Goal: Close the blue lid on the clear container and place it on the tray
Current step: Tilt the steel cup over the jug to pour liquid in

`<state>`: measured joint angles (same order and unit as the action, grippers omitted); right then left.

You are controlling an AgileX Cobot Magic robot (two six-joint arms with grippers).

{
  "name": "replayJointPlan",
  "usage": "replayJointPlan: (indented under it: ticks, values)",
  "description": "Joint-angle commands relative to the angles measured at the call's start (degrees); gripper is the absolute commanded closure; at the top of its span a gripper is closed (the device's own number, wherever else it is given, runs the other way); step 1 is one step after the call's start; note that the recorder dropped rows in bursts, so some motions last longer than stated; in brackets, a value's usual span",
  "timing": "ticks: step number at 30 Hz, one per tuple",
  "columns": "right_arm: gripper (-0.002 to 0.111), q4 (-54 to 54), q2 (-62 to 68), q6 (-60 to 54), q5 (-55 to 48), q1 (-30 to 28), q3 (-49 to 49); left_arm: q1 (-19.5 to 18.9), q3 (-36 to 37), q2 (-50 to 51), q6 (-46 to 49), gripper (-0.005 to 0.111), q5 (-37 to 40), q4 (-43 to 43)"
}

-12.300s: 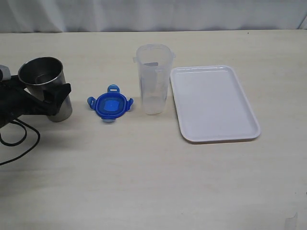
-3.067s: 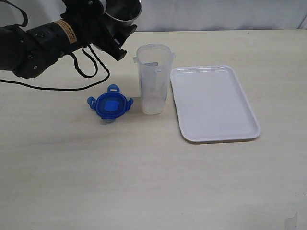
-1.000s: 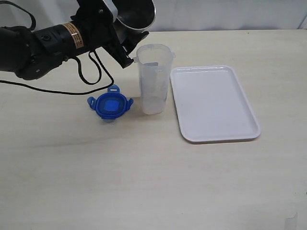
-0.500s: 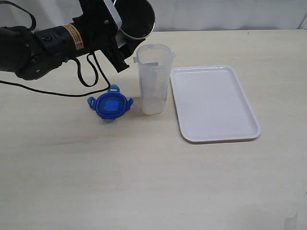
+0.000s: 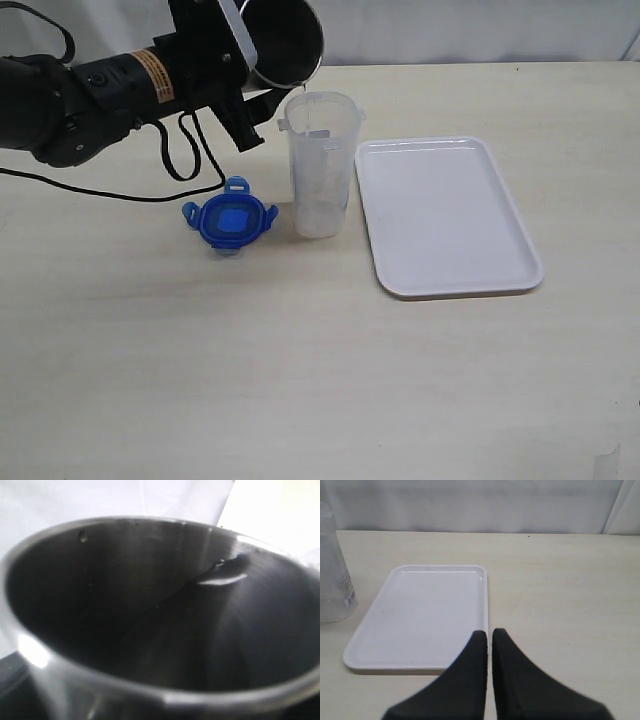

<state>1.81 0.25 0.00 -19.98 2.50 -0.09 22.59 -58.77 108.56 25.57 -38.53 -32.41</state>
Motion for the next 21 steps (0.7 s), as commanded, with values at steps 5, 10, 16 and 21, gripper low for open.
replayJointPlan:
  ticks: [5,10,16,21]
  values:
    - [0.104,-0.05,-0.25,-0.32,0.17,-0.35,0.09,0.08,-0.88,-0.88,1.46,0.107,-3.88,2.22]
    - [0.104,-0.05,-0.25,-0.32,0.17,-0.35,0.09,0.08,-0.88,-0.88,1.76,0.107,-3.88,2.24]
    - [0.104,-0.05,-0.25,-0.32,0.17,-0.35,0.09,0.08,-0.88,-0.88,3.15,0.107,-3.88,2.24]
    - [0.104,-0.05,-0.25,-0.32,0.17,-0.35,0.09,0.08,-0.88,-0.88,3.33,0.107,-3.88,2.24]
